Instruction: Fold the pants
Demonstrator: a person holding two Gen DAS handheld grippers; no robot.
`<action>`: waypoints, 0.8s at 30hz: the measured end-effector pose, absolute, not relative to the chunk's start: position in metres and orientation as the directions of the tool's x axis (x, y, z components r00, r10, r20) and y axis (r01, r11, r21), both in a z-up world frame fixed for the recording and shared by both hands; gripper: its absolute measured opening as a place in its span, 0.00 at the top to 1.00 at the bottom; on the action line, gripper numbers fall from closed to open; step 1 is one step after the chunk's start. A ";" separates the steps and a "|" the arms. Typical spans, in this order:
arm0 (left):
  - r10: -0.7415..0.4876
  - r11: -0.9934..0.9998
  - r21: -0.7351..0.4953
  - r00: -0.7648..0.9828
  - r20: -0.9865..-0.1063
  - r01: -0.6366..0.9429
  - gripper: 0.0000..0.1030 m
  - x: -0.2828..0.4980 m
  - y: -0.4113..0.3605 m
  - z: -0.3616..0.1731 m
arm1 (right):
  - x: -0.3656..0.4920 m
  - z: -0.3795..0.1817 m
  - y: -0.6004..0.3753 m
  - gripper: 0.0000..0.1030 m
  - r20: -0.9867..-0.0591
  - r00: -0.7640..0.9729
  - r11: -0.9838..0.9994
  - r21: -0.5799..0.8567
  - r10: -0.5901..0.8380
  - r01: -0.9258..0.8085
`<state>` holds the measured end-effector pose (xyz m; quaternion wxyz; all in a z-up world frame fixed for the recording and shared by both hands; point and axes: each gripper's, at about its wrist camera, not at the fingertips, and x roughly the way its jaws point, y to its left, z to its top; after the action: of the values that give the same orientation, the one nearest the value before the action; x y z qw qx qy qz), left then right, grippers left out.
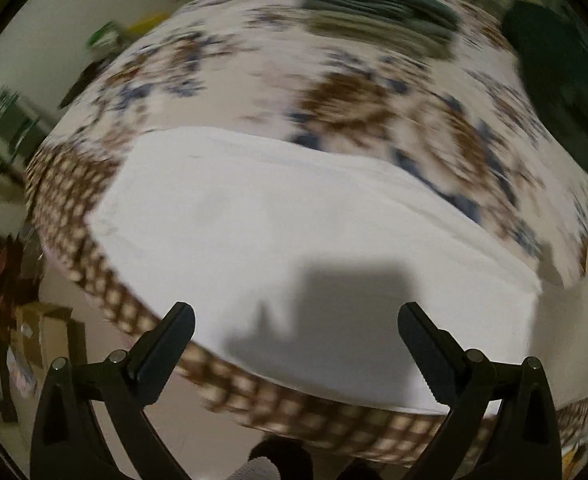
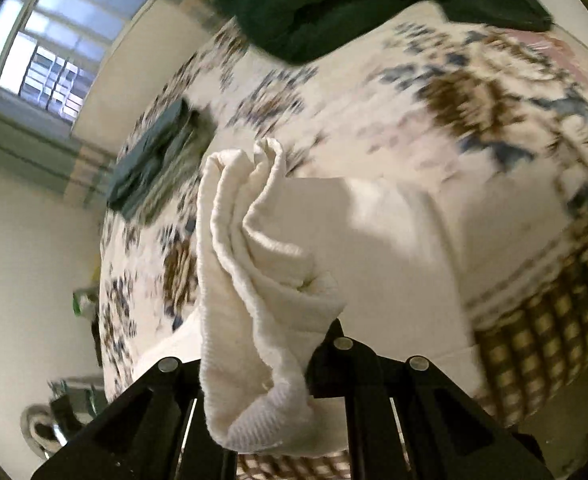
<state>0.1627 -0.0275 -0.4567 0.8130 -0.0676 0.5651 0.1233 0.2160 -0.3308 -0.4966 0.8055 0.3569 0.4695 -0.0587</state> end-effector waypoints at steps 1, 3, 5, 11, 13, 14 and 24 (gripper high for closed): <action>0.140 0.951 0.034 0.329 -0.934 -0.307 0.00 0.162 -0.003 -0.459 | 0.225 -0.506 -0.305 0.91 -0.807 0.535 0.753 0.510 0.251 0.415; 0.155 0.938 0.038 0.321 -0.934 -0.344 0.00 0.156 0.029 -0.459 | 0.235 -0.520 -0.265 0.91 -0.823 0.507 0.781 0.486 0.257 0.393; 0.186 0.918 0.053 0.310 -0.932 -0.393 0.00 0.152 0.067 -0.465 | 0.244 -0.536 -0.232 0.91 -0.838 0.478 0.806 0.464 0.264 0.368; 0.243 0.870 0.088 0.265 -0.933 -0.486 0.00 0.134 0.142 -0.482 | 0.269 -0.598 -0.121 0.91 -0.917 0.338 0.918 0.307 0.215 0.250; 0.249 0.855 0.094 0.246 -0.937 -0.511 0.00 0.128 0.159 -0.487 | 0.273 -0.616 -0.093 0.89 -0.951 0.276 0.955 0.201 0.136 0.220; 0.254 0.849 0.098 0.238 -0.938 -0.519 0.00 0.126 0.165 -0.490 | 0.275 -0.621 -0.089 0.84 -0.962 0.248 0.963 0.170 0.116 0.211; 0.224 0.798 0.062 0.200 -0.954 -0.599 0.00 0.107 0.194 -0.502 | 0.272 -0.580 -0.137 0.50 -0.901 0.156 0.835 0.434 0.405 0.337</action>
<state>0.1069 0.1935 -0.5024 0.7569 -0.1640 0.5713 0.2717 0.2717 -0.1368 -0.5796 0.7046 0.2858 0.6490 0.0241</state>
